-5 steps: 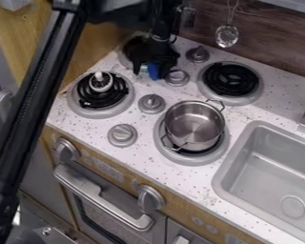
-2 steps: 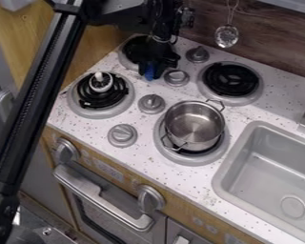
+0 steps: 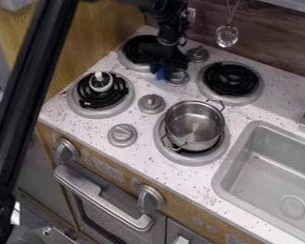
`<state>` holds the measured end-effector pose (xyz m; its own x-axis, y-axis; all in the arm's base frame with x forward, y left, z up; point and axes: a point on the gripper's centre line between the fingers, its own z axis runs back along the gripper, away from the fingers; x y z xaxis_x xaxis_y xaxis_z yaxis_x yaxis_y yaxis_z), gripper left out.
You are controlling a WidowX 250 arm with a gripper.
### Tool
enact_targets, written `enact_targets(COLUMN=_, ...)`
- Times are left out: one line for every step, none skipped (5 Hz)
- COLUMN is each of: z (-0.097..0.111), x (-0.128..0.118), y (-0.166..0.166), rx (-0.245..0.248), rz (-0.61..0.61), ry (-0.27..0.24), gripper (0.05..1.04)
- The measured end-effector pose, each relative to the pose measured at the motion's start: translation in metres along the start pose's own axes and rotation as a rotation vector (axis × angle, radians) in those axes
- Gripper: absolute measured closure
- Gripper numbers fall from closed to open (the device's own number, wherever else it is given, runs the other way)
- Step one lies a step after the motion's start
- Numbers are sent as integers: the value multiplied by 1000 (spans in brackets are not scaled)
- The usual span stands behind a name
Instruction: Move blue spoon from top left burner and put on top right burner
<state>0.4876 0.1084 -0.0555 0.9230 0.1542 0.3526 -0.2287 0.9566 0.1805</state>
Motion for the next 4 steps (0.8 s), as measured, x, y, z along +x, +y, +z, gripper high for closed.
enact_targets(z=35, x=-1, y=-62, rx=-67, rz=-140, ry=-69, gripper=671)
enact_targets(z=39, x=-11, y=-94, rx=-119, rz=-210, ry=-79, gripper=671)
enact_targets(z=44, x=-8, y=-105, rx=-136, rz=-237, ry=-54, gripper=671)
enact_targets(z=28, x=-20, y=-115, rx=-127, rz=-248, ry=25, gripper=591)
